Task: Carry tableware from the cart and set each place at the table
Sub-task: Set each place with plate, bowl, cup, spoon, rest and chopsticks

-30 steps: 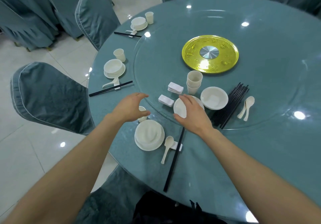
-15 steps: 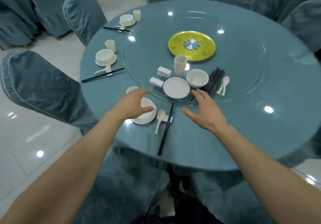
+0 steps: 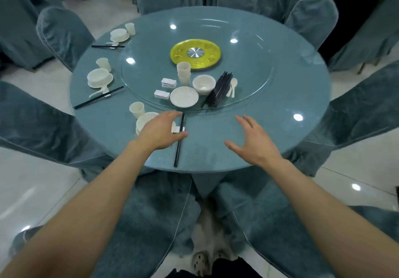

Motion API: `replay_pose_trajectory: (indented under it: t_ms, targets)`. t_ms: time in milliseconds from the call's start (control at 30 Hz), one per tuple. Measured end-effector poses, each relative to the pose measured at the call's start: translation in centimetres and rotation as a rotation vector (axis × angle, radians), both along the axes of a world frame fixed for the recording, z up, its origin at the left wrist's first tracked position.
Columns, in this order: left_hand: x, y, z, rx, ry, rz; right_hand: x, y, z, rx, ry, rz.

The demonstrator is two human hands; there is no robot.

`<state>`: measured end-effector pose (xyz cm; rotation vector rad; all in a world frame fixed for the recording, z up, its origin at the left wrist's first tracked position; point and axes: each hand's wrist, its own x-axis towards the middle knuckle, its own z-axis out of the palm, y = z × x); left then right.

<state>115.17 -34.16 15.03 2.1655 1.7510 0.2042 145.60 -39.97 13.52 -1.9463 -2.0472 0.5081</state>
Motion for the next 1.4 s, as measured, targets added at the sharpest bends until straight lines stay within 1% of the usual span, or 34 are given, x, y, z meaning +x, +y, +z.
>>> replay_pose_trajectory:
  t_ms: [167,400,567,733,833,967,1167,1400]
  targets:
    - [4.5,-1.4,0.8,0.006,0.015,-0.05,4.3,-3.0,0.4,-0.021,-0.013,-0.051]
    - [13.4,-3.3,0.8,-0.024,0.024,-0.088,12.3,-5.4,0.6,-0.006,-0.014,-0.072]
    - [20.9,-5.2,0.4,-0.004,0.04,-0.042,19.3,-5.6,0.2,-0.013,-0.013,-0.003]
    - [27.4,-8.5,-0.4,-0.032,0.022,0.046,25.9,-5.4,0.2,-0.023,-0.006,0.092]
    - [29.4,-9.8,-0.6,-0.057,0.025,0.075,28.5,-5.3,0.1,-0.035,0.001,0.126]
    - [31.2,-10.2,-0.1,-0.034,0.038,0.119,30.7,-4.9,0.4,-0.03,0.032,0.155]
    - [33.1,-8.4,1.0,0.016,0.035,0.111,32.0,-3.7,0.9,-0.005,0.032,0.146]
    - [36.7,-6.0,0.0,0.004,0.017,0.115,34.6,-0.5,0.3,0.007,0.015,0.175]
